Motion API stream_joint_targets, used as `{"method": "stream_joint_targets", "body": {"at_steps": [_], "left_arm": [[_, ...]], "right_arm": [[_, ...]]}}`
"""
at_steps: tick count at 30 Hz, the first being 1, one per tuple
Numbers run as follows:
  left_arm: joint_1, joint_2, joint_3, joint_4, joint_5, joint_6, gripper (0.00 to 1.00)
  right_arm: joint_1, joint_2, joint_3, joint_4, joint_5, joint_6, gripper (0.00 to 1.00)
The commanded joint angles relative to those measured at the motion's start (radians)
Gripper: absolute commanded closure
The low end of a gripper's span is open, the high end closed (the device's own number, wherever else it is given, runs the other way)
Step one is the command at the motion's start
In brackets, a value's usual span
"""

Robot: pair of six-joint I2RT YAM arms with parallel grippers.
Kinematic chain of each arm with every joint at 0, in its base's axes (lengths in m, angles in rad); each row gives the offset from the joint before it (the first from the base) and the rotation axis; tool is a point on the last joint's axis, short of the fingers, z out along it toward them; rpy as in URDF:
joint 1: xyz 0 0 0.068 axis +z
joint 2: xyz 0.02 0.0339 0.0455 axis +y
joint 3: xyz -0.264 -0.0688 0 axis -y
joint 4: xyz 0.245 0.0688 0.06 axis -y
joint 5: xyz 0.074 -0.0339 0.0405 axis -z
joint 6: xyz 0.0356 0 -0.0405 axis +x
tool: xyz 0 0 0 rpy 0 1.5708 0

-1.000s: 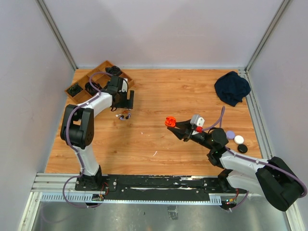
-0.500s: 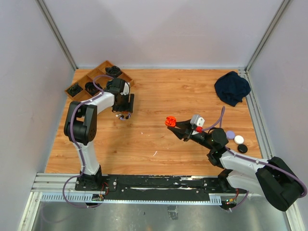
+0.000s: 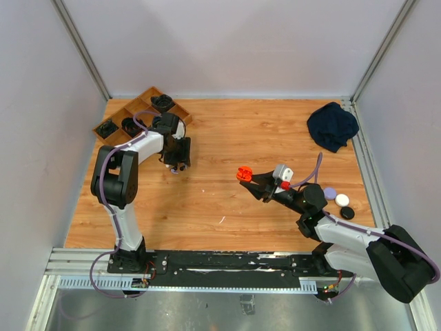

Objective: Insert the wireless bluetooth earbuds into the charging case
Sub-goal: Pick up the earbud from the center of the board.

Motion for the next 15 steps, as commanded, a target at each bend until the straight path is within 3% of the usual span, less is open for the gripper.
{"method": "stream_joint_targets", "body": {"at_steps": [1, 4, 15], "left_arm": [[0.0, -0.04, 0.041, -0.063, -0.014, -0.048, 0.39], [0.0, -0.024, 0.075, -0.08, -0.099, -0.065, 0.4], [0.0, 0.051, 0.144, -0.084, -0.152, -0.135, 0.51]], "right_arm": [[-0.011, -0.013, -0.012, 0.038, 0.01, -0.018, 0.92], [-0.011, -0.013, -0.011, 0.035, 0.01, -0.018, 0.92], [-0.011, -0.009, -0.01, 0.033, 0.012, -0.016, 0.92]]}}
